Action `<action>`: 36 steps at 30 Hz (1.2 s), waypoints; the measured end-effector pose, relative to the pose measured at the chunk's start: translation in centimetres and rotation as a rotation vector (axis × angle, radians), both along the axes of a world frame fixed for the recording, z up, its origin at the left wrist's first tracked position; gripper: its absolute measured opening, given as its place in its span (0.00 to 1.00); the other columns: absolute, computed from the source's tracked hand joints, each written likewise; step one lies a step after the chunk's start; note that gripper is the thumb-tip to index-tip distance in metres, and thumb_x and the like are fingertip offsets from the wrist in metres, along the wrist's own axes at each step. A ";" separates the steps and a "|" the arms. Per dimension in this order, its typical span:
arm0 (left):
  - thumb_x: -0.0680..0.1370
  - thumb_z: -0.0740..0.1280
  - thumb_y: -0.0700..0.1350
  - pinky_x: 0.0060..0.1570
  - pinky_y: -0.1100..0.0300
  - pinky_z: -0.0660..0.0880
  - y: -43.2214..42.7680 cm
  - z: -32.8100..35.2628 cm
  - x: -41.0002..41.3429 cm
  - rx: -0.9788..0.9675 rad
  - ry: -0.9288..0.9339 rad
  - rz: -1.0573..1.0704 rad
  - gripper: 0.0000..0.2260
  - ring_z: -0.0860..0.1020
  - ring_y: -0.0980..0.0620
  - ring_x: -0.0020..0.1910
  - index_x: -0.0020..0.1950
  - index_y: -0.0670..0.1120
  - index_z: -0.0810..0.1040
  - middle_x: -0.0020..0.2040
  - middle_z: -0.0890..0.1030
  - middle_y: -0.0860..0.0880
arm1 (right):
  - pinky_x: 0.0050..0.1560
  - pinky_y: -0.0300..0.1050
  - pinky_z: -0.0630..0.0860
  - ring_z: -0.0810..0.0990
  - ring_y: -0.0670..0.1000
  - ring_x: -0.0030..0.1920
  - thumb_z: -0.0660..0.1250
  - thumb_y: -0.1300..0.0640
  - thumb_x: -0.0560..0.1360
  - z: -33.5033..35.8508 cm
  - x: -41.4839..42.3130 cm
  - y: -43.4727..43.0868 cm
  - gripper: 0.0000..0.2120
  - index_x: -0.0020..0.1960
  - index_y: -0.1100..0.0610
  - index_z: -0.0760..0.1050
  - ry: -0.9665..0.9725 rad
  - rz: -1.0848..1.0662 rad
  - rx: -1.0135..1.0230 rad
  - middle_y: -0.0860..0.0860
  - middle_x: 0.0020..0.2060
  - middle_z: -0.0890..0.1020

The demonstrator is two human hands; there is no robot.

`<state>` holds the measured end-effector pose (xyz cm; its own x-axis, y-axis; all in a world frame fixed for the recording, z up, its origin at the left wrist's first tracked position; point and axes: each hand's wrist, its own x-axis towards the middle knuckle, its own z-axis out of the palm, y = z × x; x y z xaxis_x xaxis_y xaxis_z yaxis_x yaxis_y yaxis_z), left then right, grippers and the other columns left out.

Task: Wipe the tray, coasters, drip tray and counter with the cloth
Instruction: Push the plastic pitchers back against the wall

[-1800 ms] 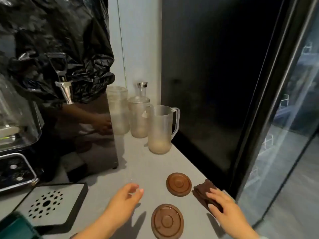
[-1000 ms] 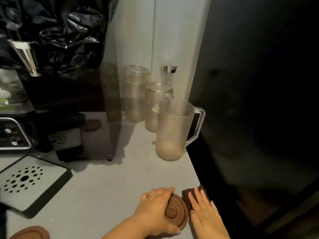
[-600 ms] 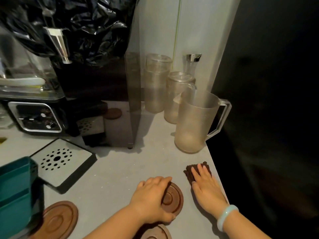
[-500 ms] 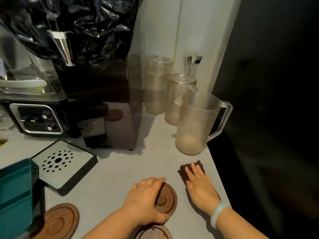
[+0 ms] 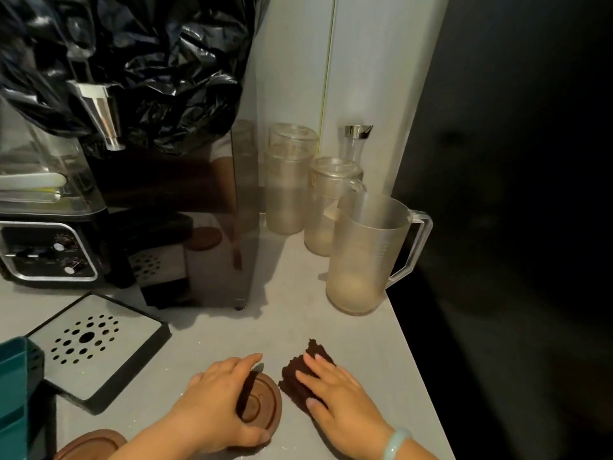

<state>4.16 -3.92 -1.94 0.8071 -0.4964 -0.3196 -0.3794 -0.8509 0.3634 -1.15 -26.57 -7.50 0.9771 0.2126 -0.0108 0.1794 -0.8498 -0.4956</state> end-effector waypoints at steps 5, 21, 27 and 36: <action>0.65 0.66 0.71 0.71 0.56 0.61 -2.6 1.2 1.8 -0.158 -0.003 0.049 0.42 0.62 0.55 0.71 0.75 0.60 0.56 0.73 0.64 0.58 | 0.64 0.41 0.67 0.71 0.49 0.66 0.64 0.65 0.76 5.5 2.5 -5.3 0.19 0.62 0.47 0.73 -0.263 -0.606 0.686 0.48 0.63 0.73; 0.76 0.68 0.53 0.38 0.85 0.64 -16.4 5.6 5.6 -0.632 0.059 0.004 0.23 0.72 0.65 0.52 0.69 0.61 0.68 0.69 0.67 0.55 | 0.55 0.42 0.67 0.74 0.50 0.59 0.58 0.66 0.77 12.8 9.3 -13.8 0.17 0.59 0.46 0.71 -0.237 -0.844 0.802 0.43 0.48 0.77; 0.76 0.68 0.45 0.60 0.67 0.64 -17.5 5.6 4.5 -0.783 0.106 0.072 0.24 0.68 0.57 0.65 0.69 0.59 0.67 0.69 0.69 0.53 | 0.48 0.36 0.77 0.79 0.39 0.50 0.57 0.66 0.78 11.6 4.2 -9.0 0.23 0.63 0.41 0.71 -0.255 -0.555 0.774 0.42 0.55 0.78; 0.77 0.69 0.46 0.43 0.73 0.70 -15.7 6.7 3.4 -1.127 -0.007 0.379 0.02 0.77 0.59 0.46 0.46 0.53 0.77 0.44 0.79 0.56 | 0.53 0.32 0.74 0.76 0.43 0.60 0.58 0.72 0.74 8.4 -0.1 -5.5 0.25 0.63 0.48 0.71 0.022 -0.424 0.785 0.45 0.56 0.79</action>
